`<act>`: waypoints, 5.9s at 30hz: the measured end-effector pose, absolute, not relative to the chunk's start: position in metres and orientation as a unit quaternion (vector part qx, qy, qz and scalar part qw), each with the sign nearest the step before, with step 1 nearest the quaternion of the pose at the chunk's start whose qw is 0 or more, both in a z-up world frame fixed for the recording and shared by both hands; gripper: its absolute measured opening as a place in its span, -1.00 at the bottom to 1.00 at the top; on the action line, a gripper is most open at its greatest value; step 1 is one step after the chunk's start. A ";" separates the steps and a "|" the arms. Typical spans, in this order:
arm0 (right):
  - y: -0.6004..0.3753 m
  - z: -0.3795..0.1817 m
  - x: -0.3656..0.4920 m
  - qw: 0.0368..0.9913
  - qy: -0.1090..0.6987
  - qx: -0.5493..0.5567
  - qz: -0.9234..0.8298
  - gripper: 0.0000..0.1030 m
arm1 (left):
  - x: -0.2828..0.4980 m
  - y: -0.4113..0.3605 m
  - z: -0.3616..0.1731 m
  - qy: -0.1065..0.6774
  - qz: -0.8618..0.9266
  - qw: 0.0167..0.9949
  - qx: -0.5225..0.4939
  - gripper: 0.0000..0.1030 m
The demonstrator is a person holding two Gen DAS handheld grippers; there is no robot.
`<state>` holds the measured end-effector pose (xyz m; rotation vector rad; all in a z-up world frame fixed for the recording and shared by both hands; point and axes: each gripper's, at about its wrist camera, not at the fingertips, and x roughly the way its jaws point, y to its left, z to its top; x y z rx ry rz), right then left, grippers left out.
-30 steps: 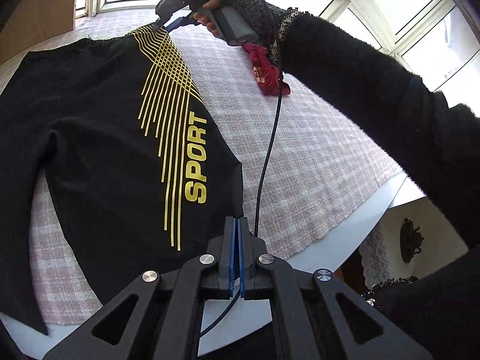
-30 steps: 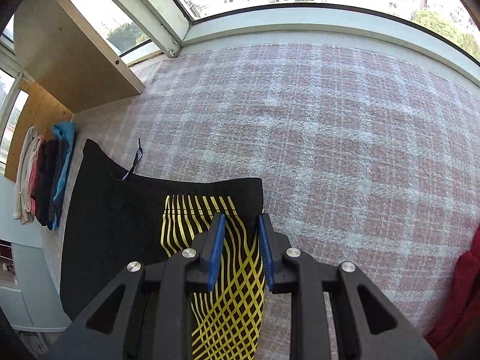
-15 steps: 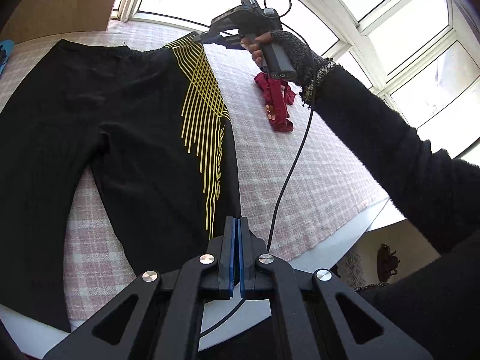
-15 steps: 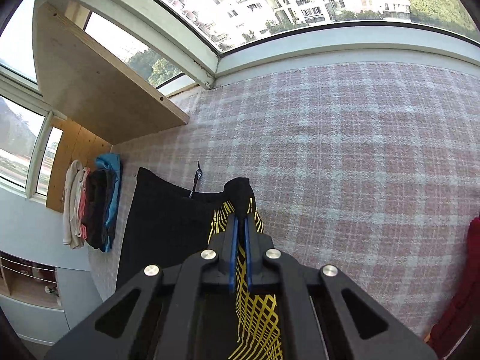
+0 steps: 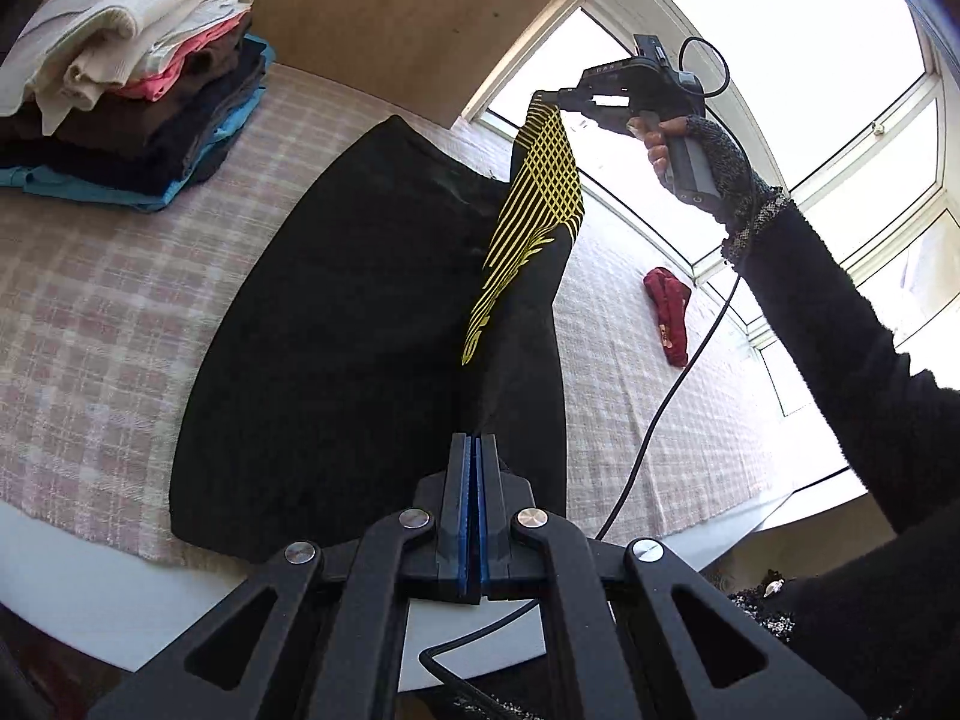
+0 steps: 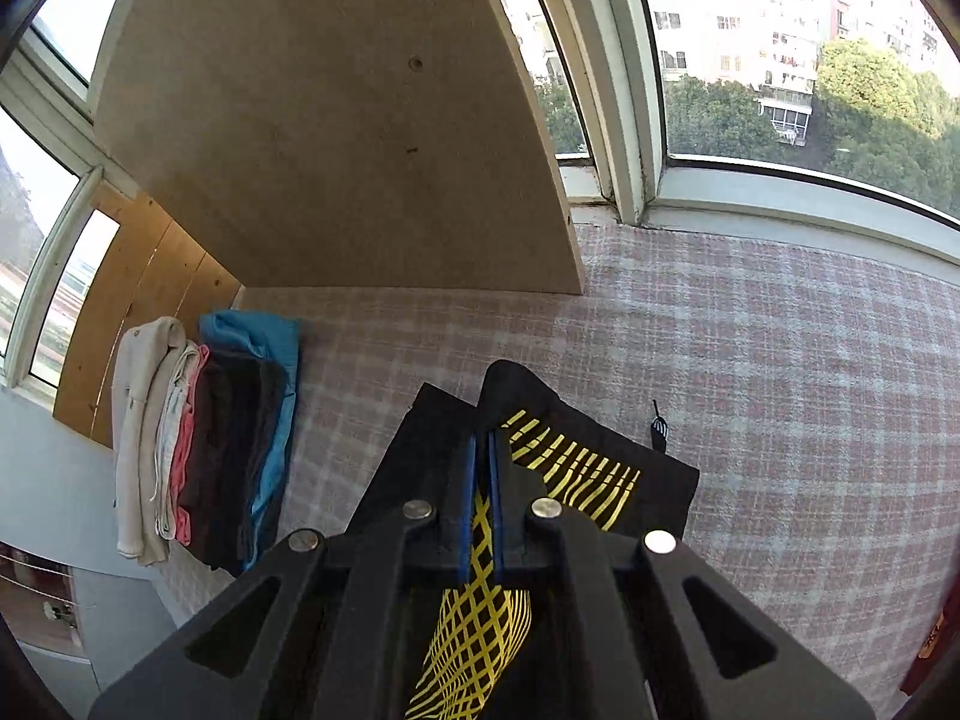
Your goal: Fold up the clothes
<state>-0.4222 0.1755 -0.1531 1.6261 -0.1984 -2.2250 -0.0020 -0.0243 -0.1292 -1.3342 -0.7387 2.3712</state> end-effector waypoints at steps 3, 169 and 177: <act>0.126 -0.167 -0.429 0.176 -0.047 0.587 -0.789 -0.92 | -0.002 -0.050 -0.159 -0.271 0.818 0.141 -0.488 -0.98; 0.161 -0.219 0.001 0.216 -0.086 0.640 -0.733 -0.44 | -0.036 -0.098 -0.162 -0.030 0.724 0.203 -0.658 -0.55; 0.161 -0.221 0.005 0.216 -0.088 0.638 -0.734 -0.17 | -0.043 -0.133 -0.151 -0.045 0.717 0.206 -0.664 -0.93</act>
